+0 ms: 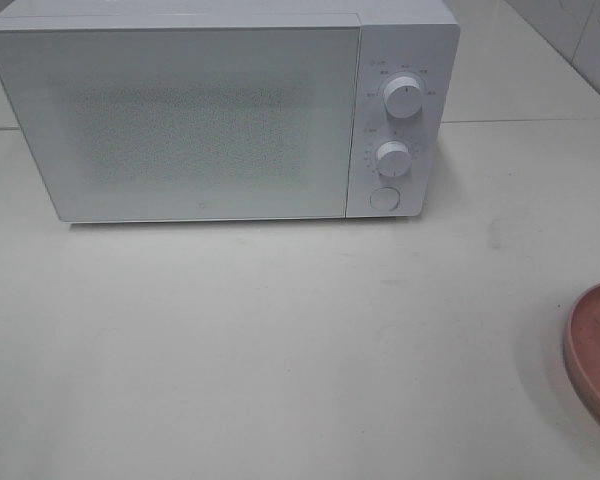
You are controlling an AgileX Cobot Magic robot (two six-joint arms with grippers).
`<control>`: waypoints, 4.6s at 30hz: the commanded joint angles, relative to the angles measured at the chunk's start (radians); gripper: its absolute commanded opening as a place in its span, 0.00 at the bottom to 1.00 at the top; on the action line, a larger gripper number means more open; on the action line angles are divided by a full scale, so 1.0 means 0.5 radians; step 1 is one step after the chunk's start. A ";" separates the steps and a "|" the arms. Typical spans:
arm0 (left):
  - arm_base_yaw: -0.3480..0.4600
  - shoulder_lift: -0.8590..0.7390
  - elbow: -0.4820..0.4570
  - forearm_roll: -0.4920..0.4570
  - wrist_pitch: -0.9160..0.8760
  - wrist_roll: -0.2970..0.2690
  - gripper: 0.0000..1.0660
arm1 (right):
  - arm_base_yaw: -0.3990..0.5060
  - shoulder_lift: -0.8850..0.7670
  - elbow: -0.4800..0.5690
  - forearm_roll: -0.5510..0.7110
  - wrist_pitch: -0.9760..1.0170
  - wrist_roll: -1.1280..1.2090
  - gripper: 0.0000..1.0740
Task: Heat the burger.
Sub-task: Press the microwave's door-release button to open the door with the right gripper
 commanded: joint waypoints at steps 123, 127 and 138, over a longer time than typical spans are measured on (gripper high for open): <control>0.004 -0.048 0.000 -0.008 -0.022 0.000 0.92 | 1.436 2.698 0.530 1.736 -4.190 -0.668 0.70; 0.004 -0.048 0.000 -0.008 -0.022 0.000 0.92 | 1.436 2.698 0.530 1.736 -4.202 -0.668 0.70; 0.004 -0.048 0.000 -0.008 -0.022 0.000 0.92 | 1.436 2.698 0.530 1.732 -4.196 -0.426 0.70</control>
